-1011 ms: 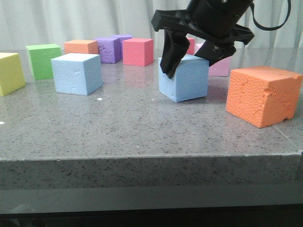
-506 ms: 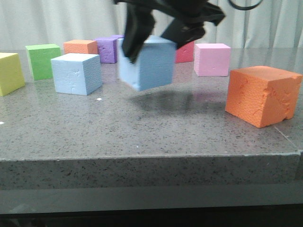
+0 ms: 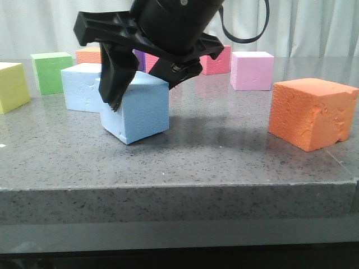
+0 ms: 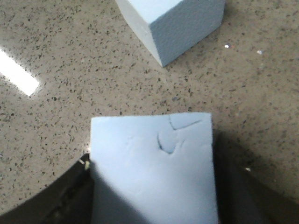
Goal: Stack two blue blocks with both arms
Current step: 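Carry the light blue cube with the right gripper toward the other blue cube, then set the cube down beside the other blue cube and open the right gripper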
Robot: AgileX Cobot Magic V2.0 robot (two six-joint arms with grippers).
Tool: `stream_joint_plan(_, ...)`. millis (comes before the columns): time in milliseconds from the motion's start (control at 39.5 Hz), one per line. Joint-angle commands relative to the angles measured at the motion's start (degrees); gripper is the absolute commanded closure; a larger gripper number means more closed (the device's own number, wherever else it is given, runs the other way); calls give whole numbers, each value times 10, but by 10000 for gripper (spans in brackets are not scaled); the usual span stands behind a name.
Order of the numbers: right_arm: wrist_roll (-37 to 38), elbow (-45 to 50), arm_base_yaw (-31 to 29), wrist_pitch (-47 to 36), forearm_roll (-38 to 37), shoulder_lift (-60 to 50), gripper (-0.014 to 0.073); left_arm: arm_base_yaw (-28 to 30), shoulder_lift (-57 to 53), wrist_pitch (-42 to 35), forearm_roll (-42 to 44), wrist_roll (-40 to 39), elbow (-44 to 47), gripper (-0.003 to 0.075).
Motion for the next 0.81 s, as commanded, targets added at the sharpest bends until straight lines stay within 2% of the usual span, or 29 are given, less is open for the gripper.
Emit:
stream_joint_plan(0, -7, -19, 0, -12, 3, -28, 120, 0, 8, -50, -1, -4, -18, 121)
stream_joint_plan(101, -7, -19, 0, -1, 2, -28, 23, 0, 8, -50, -1, -4, -18, 121)
stream_joint_plan(228, -7, -22, 0, -7, 2, -30, -58, 0, 8, -50, -1, -4, -18, 121)
stream_joint_plan(556, -7, -66, 0, 2, 1, -80, -59, 0, 8, -50, -1, -4, -18, 121)
stream_joint_plan(632, -7, -68, -1, 0, 1, -87, -4, 0, 8, -50, -1, -4, -18, 121)
stream_joint_plan(784, -4, -68, -15, -7, 1, -104, 297, 0, 8, -50, -1, -4, -18, 121)
